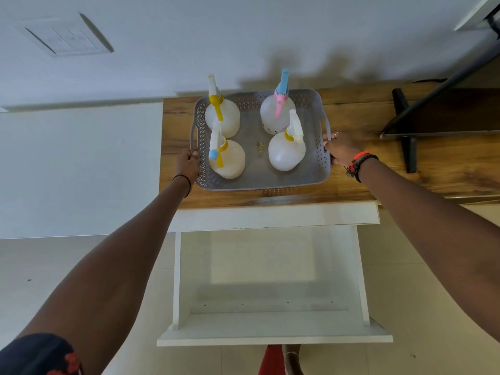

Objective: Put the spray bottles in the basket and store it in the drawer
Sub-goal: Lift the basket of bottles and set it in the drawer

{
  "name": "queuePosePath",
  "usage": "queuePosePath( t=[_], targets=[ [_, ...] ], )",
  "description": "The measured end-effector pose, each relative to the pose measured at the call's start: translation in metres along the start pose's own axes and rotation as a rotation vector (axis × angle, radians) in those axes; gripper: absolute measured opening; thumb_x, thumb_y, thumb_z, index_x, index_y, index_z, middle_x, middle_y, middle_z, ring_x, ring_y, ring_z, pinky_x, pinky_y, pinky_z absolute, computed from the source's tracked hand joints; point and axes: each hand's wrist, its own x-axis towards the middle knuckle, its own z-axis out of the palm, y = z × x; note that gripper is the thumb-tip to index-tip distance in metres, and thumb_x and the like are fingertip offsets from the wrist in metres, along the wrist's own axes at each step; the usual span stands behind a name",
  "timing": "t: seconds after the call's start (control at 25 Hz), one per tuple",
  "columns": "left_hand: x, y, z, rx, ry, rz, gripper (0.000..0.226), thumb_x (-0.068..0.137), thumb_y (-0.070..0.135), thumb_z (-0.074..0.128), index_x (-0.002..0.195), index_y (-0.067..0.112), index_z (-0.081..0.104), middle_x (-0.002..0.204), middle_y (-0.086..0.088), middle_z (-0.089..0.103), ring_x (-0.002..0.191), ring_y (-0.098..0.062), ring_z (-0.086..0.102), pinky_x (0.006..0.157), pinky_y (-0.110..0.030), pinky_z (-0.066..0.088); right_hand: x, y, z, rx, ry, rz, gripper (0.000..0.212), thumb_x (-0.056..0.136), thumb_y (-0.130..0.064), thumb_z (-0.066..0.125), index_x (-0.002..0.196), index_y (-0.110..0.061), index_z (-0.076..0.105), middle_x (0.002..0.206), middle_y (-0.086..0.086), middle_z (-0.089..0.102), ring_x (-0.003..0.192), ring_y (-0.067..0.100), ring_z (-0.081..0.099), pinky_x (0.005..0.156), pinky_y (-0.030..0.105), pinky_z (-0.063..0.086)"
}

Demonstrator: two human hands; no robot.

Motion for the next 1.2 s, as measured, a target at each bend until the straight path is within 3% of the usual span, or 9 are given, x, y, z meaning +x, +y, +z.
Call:
queuePosePath(
  t=[0.24, 0.32, 0.4, 0.48, 0.56, 0.68, 0.84, 1.0, 1.2],
  targets=[
    [-0.025, -0.019, 0.000, 0.014, 0.008, -0.005, 0.034, 0.098, 0.014, 0.038, 0.124, 0.006, 0.058, 0.101, -0.007, 0.058, 0.093, -0.020, 0.053, 0.065, -0.026, 0.047, -0.013, 0.027, 0.000, 0.019, 0.067, 0.019, 0.033, 0.098, -0.009, 0.042, 0.126, -0.005, 0.058, 0.128, 0.019, 0.059, 0.117, 0.035, 0.058, 0.100, 0.048, 0.049],
    [-0.037, -0.025, -0.001, 0.017, 0.002, -0.019, 0.034, 0.098, 0.015, 0.039, 0.126, 0.009, 0.058, 0.104, -0.006, 0.060, 0.097, -0.020, 0.054, 0.079, -0.034, 0.050, -0.021, 0.041, -0.002, -0.004, 0.076, 0.015, 0.034, 0.097, -0.006, 0.040, 0.125, -0.005, 0.058, 0.127, 0.018, 0.060, 0.112, 0.034, 0.060, 0.097, 0.045, 0.051],
    [-0.050, -0.031, -0.001, 0.014, 0.004, -0.032, 0.034, 0.097, 0.014, 0.040, 0.126, 0.008, 0.058, 0.105, -0.005, 0.060, 0.101, -0.020, 0.054, 0.091, -0.038, 0.048, -0.031, 0.057, -0.005, -0.044, 0.081, 0.023, 0.038, 0.096, -0.004, 0.038, 0.129, -0.005, 0.056, 0.126, 0.016, 0.060, 0.099, 0.031, 0.061, 0.084, 0.037, 0.053],
    [-0.066, -0.037, 0.000, 0.007, 0.010, -0.034, 0.034, 0.096, 0.011, 0.040, 0.123, 0.006, 0.060, 0.104, -0.006, 0.060, 0.101, -0.020, 0.054, 0.091, -0.037, 0.046, -0.043, 0.072, -0.008, -0.070, 0.081, 0.039, 0.044, 0.094, -0.002, 0.036, 0.134, -0.007, 0.053, 0.122, 0.013, 0.060, 0.098, 0.031, 0.061, 0.079, 0.038, 0.053],
    [-0.084, -0.044, 0.000, -0.003, 0.007, -0.039, 0.033, 0.095, 0.011, 0.041, 0.121, 0.007, 0.061, 0.104, -0.008, 0.062, 0.101, -0.021, 0.055, 0.091, -0.037, 0.046, -0.055, 0.086, -0.012, -0.070, 0.087, 0.045, 0.044, 0.092, 0.000, 0.036, 0.131, -0.006, 0.056, 0.118, 0.016, 0.062, 0.104, 0.035, 0.061, 0.086, 0.043, 0.054],
    [-0.113, -0.057, -0.001, 0.037, 0.013, -0.065, 0.034, 0.095, 0.016, 0.042, 0.122, 0.011, 0.062, 0.118, -0.013, 0.065, 0.112, -0.027, 0.058, 0.102, -0.044, 0.046, -0.077, 0.106, -0.018, -0.048, 0.091, 0.068, 0.041, 0.091, -0.001, 0.038, 0.125, -0.006, 0.060, 0.110, 0.016, 0.063, 0.098, 0.033, 0.061, 0.083, 0.040, 0.051],
    [-0.151, -0.075, 0.001, 0.080, 0.028, -0.085, 0.034, 0.094, 0.015, 0.043, 0.122, 0.013, 0.062, 0.120, -0.016, 0.066, 0.113, -0.033, 0.059, 0.100, -0.047, 0.047, -0.104, 0.136, -0.026, -0.050, 0.103, 0.096, 0.040, 0.094, -0.006, 0.041, 0.131, -0.007, 0.054, 0.130, 0.020, 0.058, 0.112, 0.037, 0.060, 0.091, 0.042, 0.050],
    [-0.184, -0.092, 0.002, 0.073, 0.048, -0.091, 0.036, 0.093, 0.005, 0.042, 0.123, 0.007, 0.061, 0.121, -0.018, 0.065, 0.112, -0.033, 0.059, 0.096, -0.042, 0.048, -0.134, 0.159, -0.033, -0.081, 0.094, 0.059, 0.041, 0.094, -0.001, 0.036, 0.129, -0.008, 0.057, 0.121, 0.023, 0.063, 0.097, 0.035, 0.061, 0.081, 0.039, 0.050],
    [-0.225, -0.111, -0.002, 0.118, 0.052, -0.100, 0.033, 0.094, 0.006, 0.042, 0.121, 0.006, 0.061, 0.119, -0.019, 0.066, 0.110, -0.034, 0.060, 0.094, -0.040, 0.047, -0.170, 0.192, -0.038, -0.080, 0.088, 0.095, 0.044, 0.093, -0.001, 0.036, 0.129, -0.013, 0.059, 0.120, 0.020, 0.064, 0.105, 0.038, 0.062, 0.082, 0.038, 0.051]
  ],
)
